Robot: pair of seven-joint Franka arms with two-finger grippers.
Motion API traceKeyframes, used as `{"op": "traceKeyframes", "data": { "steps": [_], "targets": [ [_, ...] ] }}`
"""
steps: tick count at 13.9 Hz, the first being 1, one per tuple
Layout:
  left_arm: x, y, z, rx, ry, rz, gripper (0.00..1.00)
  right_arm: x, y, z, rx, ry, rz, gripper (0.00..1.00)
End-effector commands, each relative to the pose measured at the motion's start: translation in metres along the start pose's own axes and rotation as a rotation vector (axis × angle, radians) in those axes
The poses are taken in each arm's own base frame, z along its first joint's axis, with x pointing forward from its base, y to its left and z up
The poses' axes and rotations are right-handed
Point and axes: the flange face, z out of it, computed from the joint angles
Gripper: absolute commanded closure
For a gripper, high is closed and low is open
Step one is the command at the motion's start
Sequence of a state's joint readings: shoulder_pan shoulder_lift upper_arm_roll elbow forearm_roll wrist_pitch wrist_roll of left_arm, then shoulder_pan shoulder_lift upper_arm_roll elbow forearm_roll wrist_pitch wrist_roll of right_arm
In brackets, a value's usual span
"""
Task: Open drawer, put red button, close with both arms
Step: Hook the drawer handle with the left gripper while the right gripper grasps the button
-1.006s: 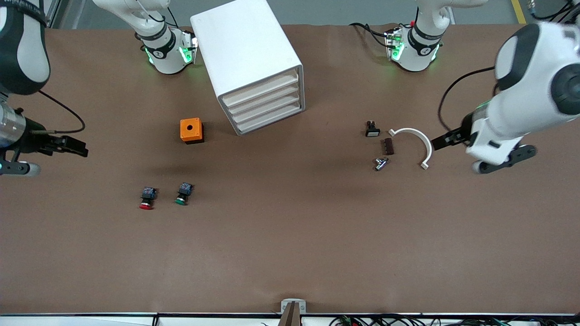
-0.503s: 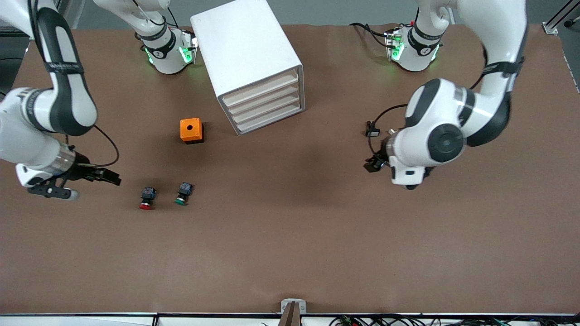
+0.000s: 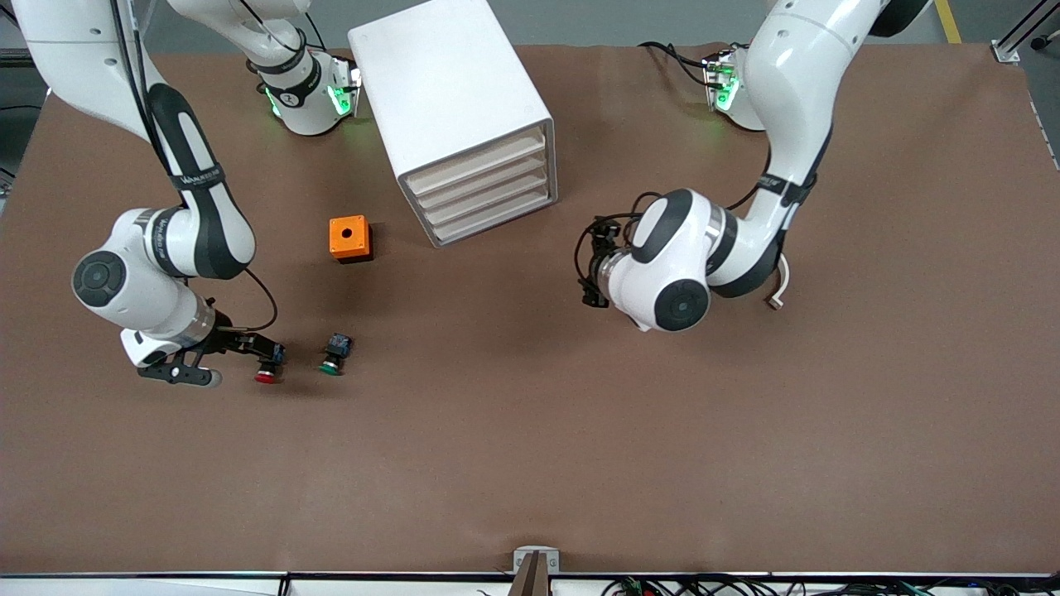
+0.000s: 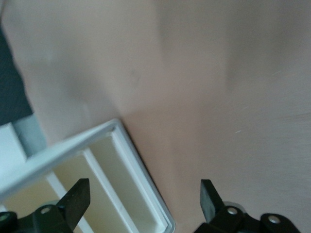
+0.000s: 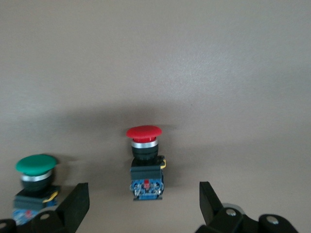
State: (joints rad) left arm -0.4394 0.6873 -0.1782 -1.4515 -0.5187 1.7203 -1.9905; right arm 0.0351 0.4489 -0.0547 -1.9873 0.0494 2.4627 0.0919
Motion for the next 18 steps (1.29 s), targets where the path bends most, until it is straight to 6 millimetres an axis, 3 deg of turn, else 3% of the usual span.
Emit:
{"op": "traceKeyframes", "data": {
  "steps": [1, 3, 4, 5, 7, 10, 12, 13, 16, 18],
  "targets": [
    [-0.023, 0.001, 0.018, 0.119, -0.162, -0.101, 0.00, 0.003, -0.001, 0.019, -0.019, 0.005, -0.005, 0.00],
    [-0.027, 0.007, 0.037, 0.199, -0.225, -0.223, 0.00, 0.002, -0.001, 0.031, -0.025, -0.005, -0.004, 0.00],
    [-0.033, 0.005, 0.050, 0.231, -0.223, -0.287, 0.05, 0.002, -0.001, 0.034, -0.026, 0.003, 0.008, 0.00],
    [-0.037, 0.007, 0.063, 0.278, -0.244, -0.351, 0.20, 0.001, -0.001, 0.042, -0.027, 0.000, 0.019, 0.00],
    [-0.047, 0.005, 0.079, 0.351, -0.289, -0.427, 0.32, -0.001, -0.001, 0.050, -0.030, -0.007, 0.025, 0.00],
    [-0.063, -0.004, 0.098, 0.409, -0.295, -0.480, 0.40, -0.003, -0.004, 0.054, -0.031, -0.013, 0.046, 0.40],
    [-0.071, -0.010, 0.115, 0.445, -0.275, -0.532, 0.46, -0.004, -0.012, 0.054, -0.032, -0.014, 0.049, 0.76],
    [-0.077, -0.016, 0.122, 0.452, -0.258, -0.544, 0.46, -0.004, -0.012, 0.054, -0.032, -0.014, 0.049, 1.00],
    [-0.077, -0.015, 0.140, 0.479, -0.236, -0.586, 0.48, -0.003, -0.012, 0.045, -0.031, -0.017, 0.076, 1.00],
    [-0.084, -0.022, 0.151, 0.497, -0.228, -0.586, 0.50, 0.001, -0.016, 0.007, -0.032, -0.043, 0.139, 1.00]
  ]
}}
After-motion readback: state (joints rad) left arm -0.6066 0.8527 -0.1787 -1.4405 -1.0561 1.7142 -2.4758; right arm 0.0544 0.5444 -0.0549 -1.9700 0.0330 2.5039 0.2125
